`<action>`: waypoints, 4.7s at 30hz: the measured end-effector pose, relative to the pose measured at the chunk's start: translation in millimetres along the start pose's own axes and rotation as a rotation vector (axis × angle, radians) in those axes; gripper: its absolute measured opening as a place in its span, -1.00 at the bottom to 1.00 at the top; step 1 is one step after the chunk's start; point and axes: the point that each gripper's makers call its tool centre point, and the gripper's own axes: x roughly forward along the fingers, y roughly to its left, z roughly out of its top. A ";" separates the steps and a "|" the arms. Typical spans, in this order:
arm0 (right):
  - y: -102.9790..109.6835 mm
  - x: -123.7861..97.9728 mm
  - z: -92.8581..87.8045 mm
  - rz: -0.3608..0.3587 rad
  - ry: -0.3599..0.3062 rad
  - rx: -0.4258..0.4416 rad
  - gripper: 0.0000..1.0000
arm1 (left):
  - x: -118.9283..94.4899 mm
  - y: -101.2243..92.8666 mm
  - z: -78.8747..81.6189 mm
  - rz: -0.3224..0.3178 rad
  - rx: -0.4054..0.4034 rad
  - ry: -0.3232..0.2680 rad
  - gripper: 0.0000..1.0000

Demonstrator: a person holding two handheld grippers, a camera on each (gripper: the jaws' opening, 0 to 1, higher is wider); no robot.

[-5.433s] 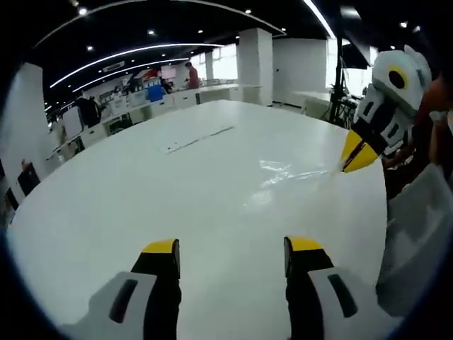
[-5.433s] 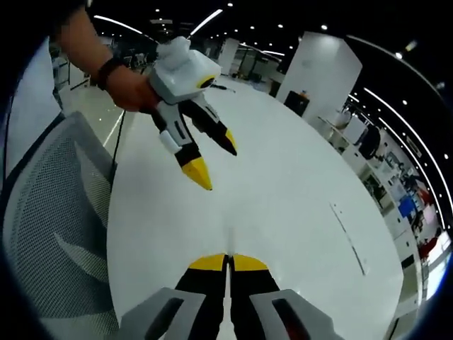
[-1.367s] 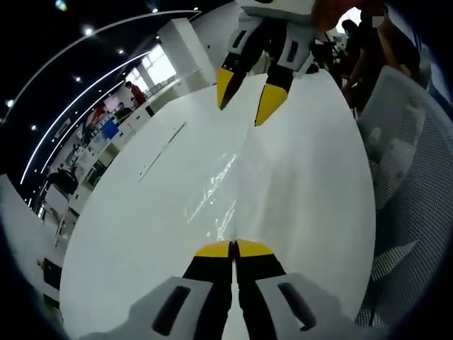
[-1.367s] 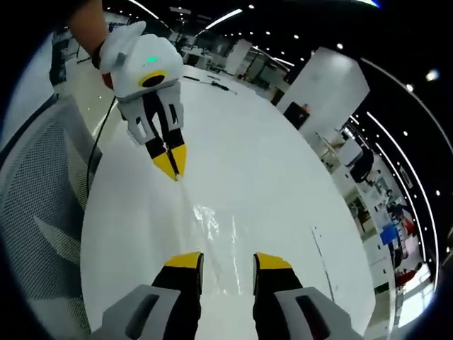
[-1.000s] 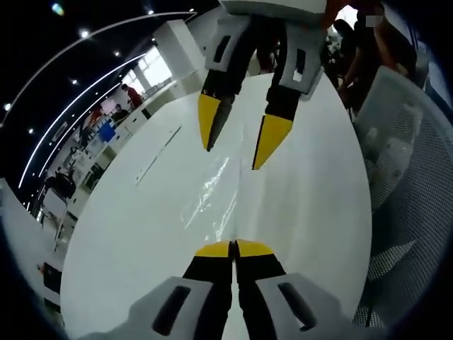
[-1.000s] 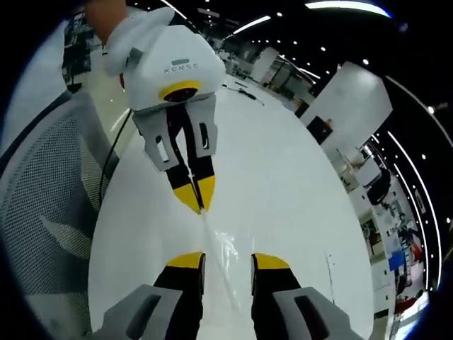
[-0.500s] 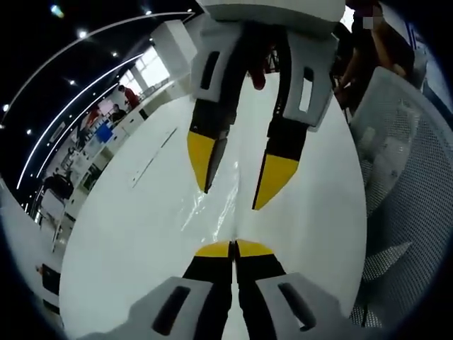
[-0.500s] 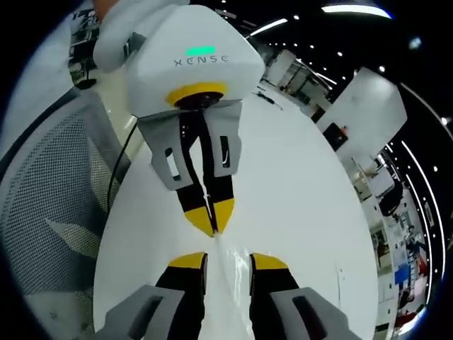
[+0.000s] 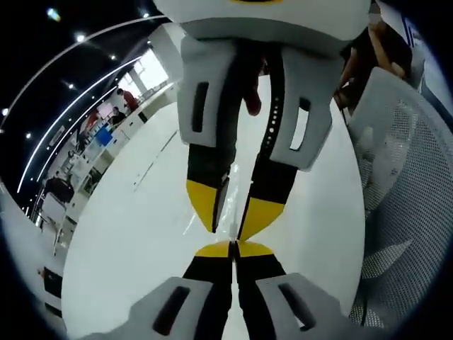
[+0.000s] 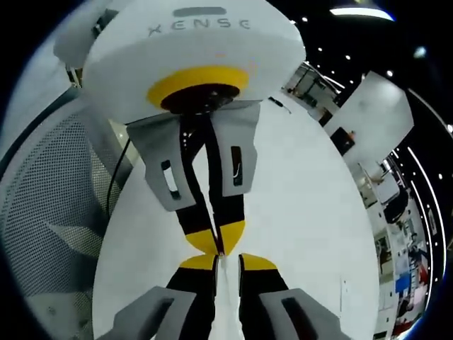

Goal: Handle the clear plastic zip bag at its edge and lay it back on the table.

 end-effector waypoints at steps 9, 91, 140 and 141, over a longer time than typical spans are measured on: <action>3.2 4.0 -4.9 0.024 0.027 -0.060 -0.98 | -2.2 -1.8 2.8 -0.005 0.018 -0.001 -1.00; 10.7 -5.1 -30.4 0.006 0.104 -0.140 -1.00 | -3.8 -4.6 -15.6 -0.026 0.035 0.054 -1.00; 12.9 -16.5 -52.8 0.004 0.157 -0.123 -1.00 | -15.3 -1.3 -43.0 -0.013 -0.004 0.129 -1.00; 12.9 -16.8 -53.3 0.003 0.158 -0.122 -1.00 | -15.3 -0.8 -44.2 -0.013 -0.005 0.130 -1.00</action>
